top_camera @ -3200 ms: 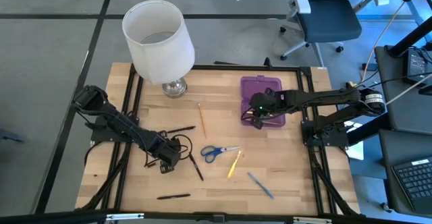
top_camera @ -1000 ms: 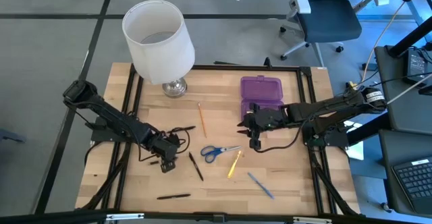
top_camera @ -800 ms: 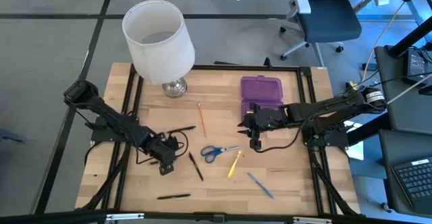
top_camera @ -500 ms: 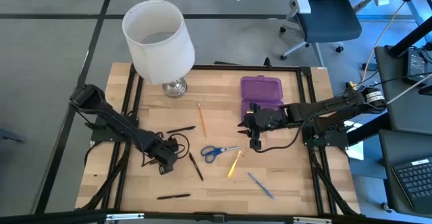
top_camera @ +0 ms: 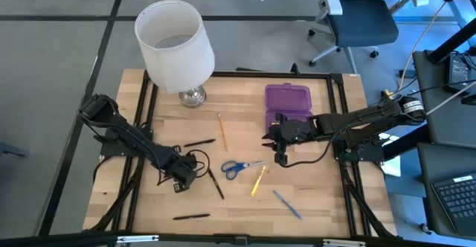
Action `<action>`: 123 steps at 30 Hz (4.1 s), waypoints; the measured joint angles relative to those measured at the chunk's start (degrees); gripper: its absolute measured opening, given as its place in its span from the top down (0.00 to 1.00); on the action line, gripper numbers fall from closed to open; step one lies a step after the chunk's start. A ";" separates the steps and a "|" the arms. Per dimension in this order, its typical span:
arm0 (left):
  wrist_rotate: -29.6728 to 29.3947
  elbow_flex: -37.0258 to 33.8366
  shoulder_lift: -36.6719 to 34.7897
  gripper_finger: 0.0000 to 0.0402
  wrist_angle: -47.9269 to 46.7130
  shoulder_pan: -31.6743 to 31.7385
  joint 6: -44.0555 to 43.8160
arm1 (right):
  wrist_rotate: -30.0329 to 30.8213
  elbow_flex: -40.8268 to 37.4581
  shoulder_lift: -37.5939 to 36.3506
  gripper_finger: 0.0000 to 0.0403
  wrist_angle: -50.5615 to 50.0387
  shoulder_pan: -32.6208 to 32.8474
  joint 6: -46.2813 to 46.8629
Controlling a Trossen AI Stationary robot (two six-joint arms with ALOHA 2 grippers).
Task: Pick & place school supplies into a supply box
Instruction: Put the transparent pen into the purple supply box
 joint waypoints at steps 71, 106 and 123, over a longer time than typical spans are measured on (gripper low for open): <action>10.52 2.38 -10.75 0.92 63.77 16.68 66.64 | -16.94 0.04 18.93 0.70 44.90 1.90 -24.21; 5.39 2.38 -10.75 0.89 70.31 16.63 74.18 | -17.27 0.04 18.89 0.77 50.92 1.90 -24.22; -7.87 2.45 -15.00 0.77 52.72 16.70 72.55 | -2.34 -0.07 18.60 0.89 41.39 1.95 -18.55</action>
